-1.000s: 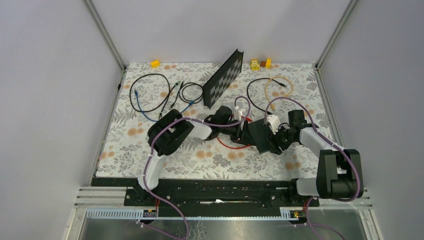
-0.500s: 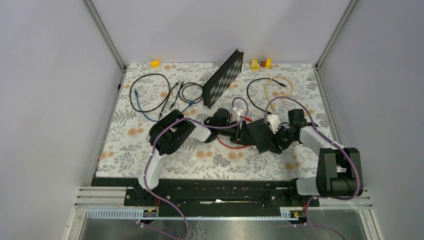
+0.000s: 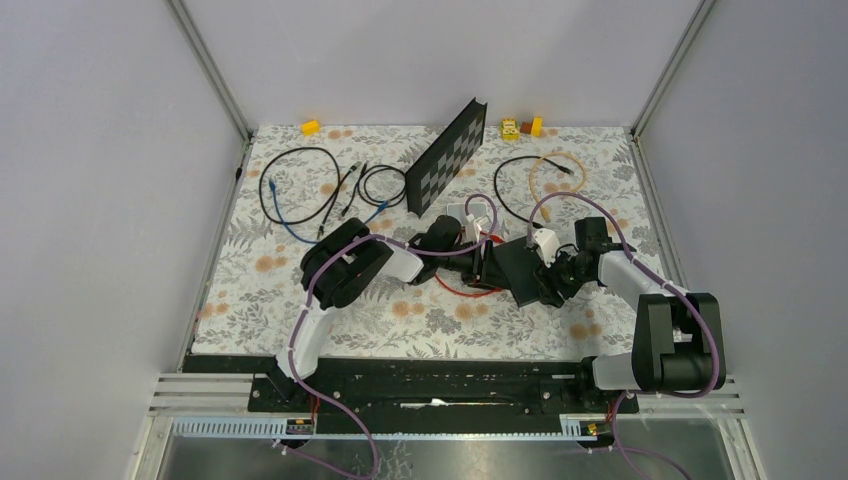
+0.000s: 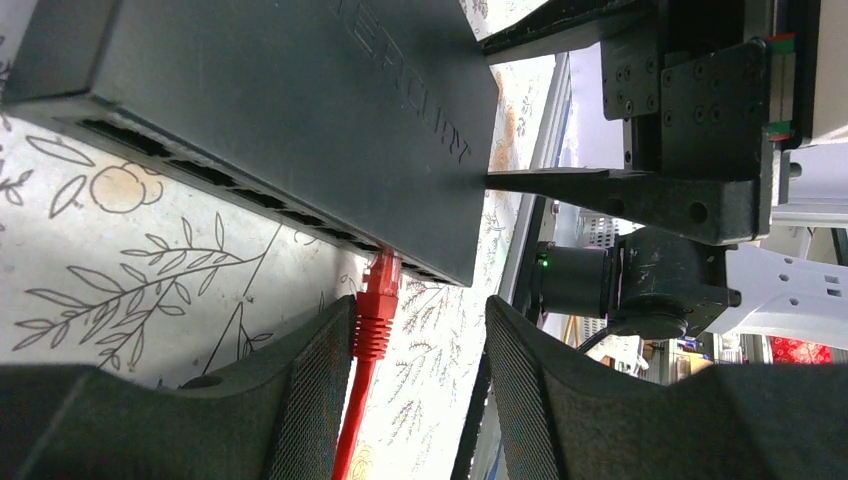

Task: Pull the plug from the switch port
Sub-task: Pull the connector from the switch port.

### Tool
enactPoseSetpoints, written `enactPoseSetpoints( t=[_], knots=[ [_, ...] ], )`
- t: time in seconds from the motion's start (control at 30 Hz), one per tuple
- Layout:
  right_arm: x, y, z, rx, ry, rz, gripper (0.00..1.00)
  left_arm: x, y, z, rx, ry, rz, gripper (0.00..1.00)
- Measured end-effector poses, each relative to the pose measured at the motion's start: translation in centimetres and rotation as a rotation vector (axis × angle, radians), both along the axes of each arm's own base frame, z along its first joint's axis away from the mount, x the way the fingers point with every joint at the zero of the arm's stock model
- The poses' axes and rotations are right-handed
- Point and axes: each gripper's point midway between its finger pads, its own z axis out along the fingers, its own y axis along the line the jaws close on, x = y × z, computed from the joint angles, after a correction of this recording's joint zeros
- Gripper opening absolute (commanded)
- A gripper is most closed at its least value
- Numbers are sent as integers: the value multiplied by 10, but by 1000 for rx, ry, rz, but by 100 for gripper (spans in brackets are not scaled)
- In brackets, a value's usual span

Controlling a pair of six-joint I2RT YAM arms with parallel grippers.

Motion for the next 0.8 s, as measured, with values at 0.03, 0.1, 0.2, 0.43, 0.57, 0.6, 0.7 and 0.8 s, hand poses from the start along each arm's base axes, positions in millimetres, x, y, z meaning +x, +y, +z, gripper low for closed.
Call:
enactPoseSetpoints(
  t=[0.03,0.1,0.2,0.43,0.57,0.6,0.7,0.8],
  knots=[
    [0,0,0,0,0,0,63,1,-1,0,1,1,-1,54],
    [0,0,0,-1,0,2,63,1,-2,0,2,3,-4,54],
    [-2,1,0,1,4,4,63,2,-4,0,-1,2,-6,54],
    [-9,3,1,5,26,15,63,3,-5,-1,-1,4,-4,51],
    [-9,3,2,4,27,16,62,4,-5,-2,0,4,-2,50],
    [-9,3,2,4,26,16,62,3,-5,-2,-1,3,-2,50],
    [-9,3,2,4,26,16,62,2,-4,-2,-11,-7,-1,50],
    [-9,3,2,4,26,16,62,1,-3,-3,-18,-14,-1,48]
  ],
)
